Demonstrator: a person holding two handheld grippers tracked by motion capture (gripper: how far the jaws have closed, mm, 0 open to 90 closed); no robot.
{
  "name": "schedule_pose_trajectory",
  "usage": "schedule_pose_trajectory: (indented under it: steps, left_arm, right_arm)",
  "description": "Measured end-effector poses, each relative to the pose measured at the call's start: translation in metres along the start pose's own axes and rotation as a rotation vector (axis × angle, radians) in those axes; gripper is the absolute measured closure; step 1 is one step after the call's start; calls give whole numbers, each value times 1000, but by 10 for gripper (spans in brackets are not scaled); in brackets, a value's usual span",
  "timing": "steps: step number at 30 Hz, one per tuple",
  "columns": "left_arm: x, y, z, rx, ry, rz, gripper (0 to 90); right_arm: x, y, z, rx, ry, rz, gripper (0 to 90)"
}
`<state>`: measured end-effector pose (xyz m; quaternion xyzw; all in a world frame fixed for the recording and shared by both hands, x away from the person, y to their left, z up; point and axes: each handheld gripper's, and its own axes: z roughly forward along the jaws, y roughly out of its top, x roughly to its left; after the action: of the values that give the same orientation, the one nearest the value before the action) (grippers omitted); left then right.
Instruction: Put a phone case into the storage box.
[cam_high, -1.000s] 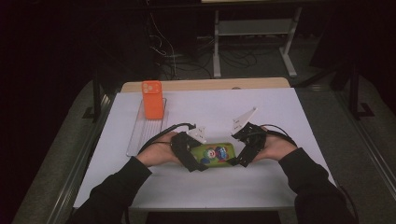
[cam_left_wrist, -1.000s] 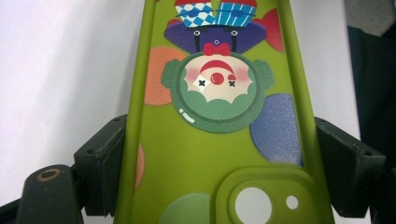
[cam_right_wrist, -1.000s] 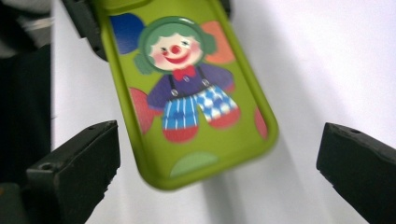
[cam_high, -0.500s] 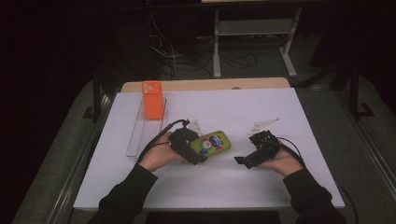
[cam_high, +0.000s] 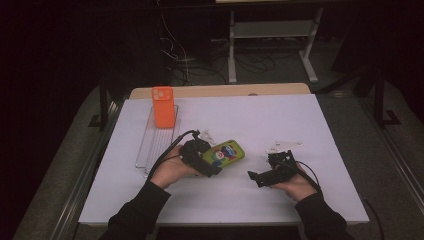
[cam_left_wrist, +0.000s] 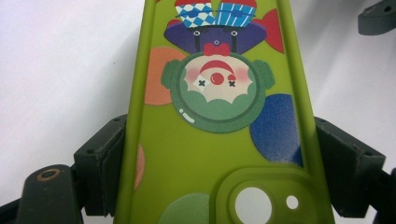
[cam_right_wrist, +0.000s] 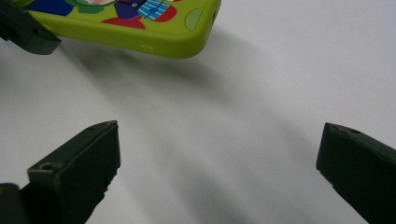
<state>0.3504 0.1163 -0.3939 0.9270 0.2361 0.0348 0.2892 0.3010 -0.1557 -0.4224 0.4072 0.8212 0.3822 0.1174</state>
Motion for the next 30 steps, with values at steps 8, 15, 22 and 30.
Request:
schedule_pose_trajectory:
  steps: [8,15,22,30]
  left_arm:
    - [-2,1,-1,-20,-13,-3,153]
    - [-1,0,0,-13,-14,10,153]
    - [-1,1,-1,-15,-30,16,153]
    - [-4,1,1,-36,-37,-10,153]
  right_arm:
    - [7,2,0,-10,-69,-139,0]
    - [12,2,0,-14,-129,-249,0]
    - [16,2,-2,-15,-172,-349,0]
    - [22,2,-2,-21,-251,-486,0]
